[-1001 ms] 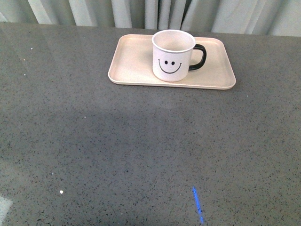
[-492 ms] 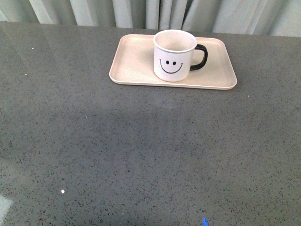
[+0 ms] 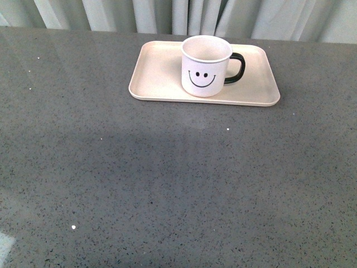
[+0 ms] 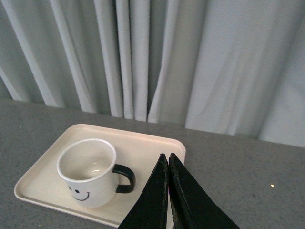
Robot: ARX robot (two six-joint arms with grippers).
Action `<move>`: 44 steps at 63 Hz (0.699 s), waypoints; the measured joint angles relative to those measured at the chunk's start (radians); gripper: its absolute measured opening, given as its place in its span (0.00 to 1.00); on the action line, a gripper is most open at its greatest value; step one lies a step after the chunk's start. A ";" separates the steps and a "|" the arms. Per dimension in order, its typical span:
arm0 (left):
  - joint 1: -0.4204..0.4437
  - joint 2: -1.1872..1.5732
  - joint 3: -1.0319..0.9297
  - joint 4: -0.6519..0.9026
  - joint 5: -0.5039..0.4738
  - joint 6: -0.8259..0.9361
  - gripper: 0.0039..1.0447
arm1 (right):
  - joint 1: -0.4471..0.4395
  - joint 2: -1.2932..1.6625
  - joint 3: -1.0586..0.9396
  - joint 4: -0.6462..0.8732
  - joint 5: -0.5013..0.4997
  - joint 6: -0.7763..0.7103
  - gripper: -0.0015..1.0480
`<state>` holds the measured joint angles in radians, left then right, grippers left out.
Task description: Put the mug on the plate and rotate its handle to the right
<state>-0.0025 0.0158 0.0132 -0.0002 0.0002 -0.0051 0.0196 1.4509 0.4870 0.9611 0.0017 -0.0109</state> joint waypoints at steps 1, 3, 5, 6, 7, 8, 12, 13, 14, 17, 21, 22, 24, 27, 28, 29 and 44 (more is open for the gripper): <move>0.000 0.000 0.000 0.000 0.000 0.000 0.91 | -0.006 -0.015 -0.018 0.003 0.000 0.000 0.02; 0.000 0.000 0.000 0.000 0.000 0.000 0.91 | -0.014 -0.037 -0.043 0.009 0.002 0.000 0.02; 0.000 0.000 0.000 0.000 0.000 0.000 0.91 | -0.019 -0.057 -0.067 0.013 0.004 0.001 0.02; 0.000 0.000 0.000 0.000 0.000 0.000 0.91 | -0.021 -0.070 -0.082 0.014 0.004 0.001 0.02; 0.000 0.000 0.000 0.000 0.000 0.000 0.91 | -0.021 -0.082 -0.098 0.015 0.003 0.001 0.02; 0.000 0.000 0.000 0.000 0.000 0.000 0.91 | -0.021 -0.089 -0.106 0.016 0.002 0.001 0.02; 0.000 0.000 0.000 0.000 0.000 0.000 0.91 | -0.021 -0.130 -0.157 0.017 -0.002 0.000 0.02; 0.000 0.000 0.000 0.000 0.000 0.000 0.91 | -0.021 -0.137 -0.164 0.017 -0.002 0.000 0.02; 0.000 0.000 0.000 0.000 0.000 0.000 0.91 | -0.021 -0.150 -0.177 0.017 -0.002 0.000 0.02; 0.000 0.000 0.000 0.000 0.000 0.000 0.91 | -0.021 -0.176 -0.202 0.017 -0.002 0.001 0.02; 0.000 0.000 0.000 0.000 0.000 0.000 0.91 | -0.021 -0.222 -0.239 0.011 -0.002 0.001 0.02; 0.000 0.000 0.000 0.000 0.000 0.000 0.91 | -0.021 -0.229 -0.244 0.010 -0.002 0.000 0.02; 0.000 0.000 0.000 0.000 0.000 0.000 0.91 | -0.021 -0.262 -0.269 0.001 -0.002 0.001 0.02; 0.000 0.000 0.000 0.000 0.000 0.000 0.91 | -0.021 -0.305 -0.299 -0.014 -0.002 0.001 0.02; 0.000 0.000 0.000 0.000 0.000 0.000 0.91 | -0.021 -0.328 -0.314 -0.023 -0.002 0.001 0.02; 0.000 0.000 0.000 0.000 0.000 0.000 0.91 | -0.021 -0.341 -0.321 -0.029 -0.001 0.000 0.02; 0.000 0.000 0.000 0.000 0.000 0.000 0.91 | -0.021 -0.456 -0.425 -0.043 -0.002 0.001 0.02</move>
<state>-0.0025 0.0158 0.0132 -0.0002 0.0002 -0.0048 -0.0010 0.9947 0.0624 0.9184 0.0002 -0.0101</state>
